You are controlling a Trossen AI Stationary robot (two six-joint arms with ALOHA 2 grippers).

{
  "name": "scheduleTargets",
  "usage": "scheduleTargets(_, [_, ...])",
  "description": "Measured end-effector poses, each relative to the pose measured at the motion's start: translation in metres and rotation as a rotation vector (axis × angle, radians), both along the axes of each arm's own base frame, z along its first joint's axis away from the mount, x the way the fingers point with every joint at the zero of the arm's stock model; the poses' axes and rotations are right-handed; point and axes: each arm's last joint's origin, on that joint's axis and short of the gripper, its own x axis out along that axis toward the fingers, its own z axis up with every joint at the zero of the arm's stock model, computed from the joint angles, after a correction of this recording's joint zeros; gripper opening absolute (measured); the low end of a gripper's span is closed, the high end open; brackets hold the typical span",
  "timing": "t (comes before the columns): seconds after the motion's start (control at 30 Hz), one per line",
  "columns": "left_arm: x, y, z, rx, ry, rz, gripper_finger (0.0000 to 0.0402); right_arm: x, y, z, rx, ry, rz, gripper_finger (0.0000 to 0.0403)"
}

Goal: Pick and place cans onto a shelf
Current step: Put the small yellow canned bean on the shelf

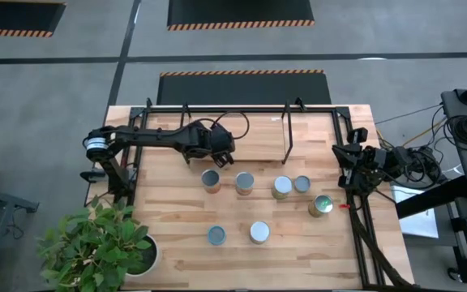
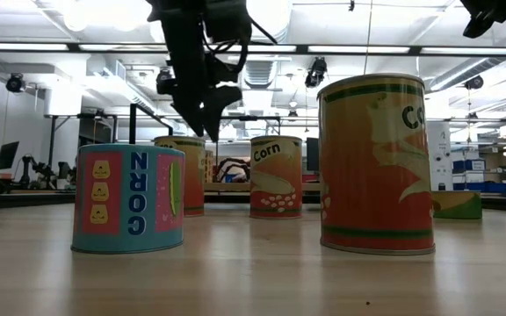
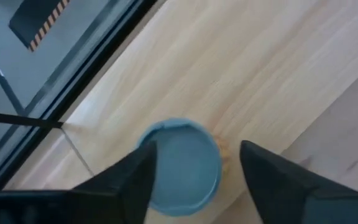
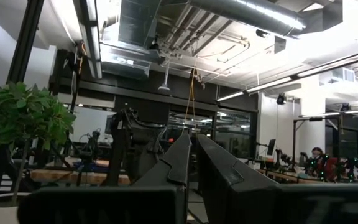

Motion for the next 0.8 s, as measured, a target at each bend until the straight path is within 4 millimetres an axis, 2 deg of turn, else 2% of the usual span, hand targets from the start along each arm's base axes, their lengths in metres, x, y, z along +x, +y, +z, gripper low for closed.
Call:
scheduleTargets(0.33, [-0.003,0.001,-0.005,0.013,0.045,-0.012,0.0014,0.000,0.000,0.000,-0.004,0.005,-0.001,0.0018])
scheduleTargets(0.6, [-0.004,0.003,-0.019,0.018,0.033,-0.007,0.0010,0.000,0.000,0.000,-0.004,0.005,-0.001,0.0018])
scheduleTargets(0.8, [-0.003,0.001,-0.019,0.002,0.049,-0.071,0.0001,0.000,0.000,0.000,-0.008,0.005,-0.004,0.0018])
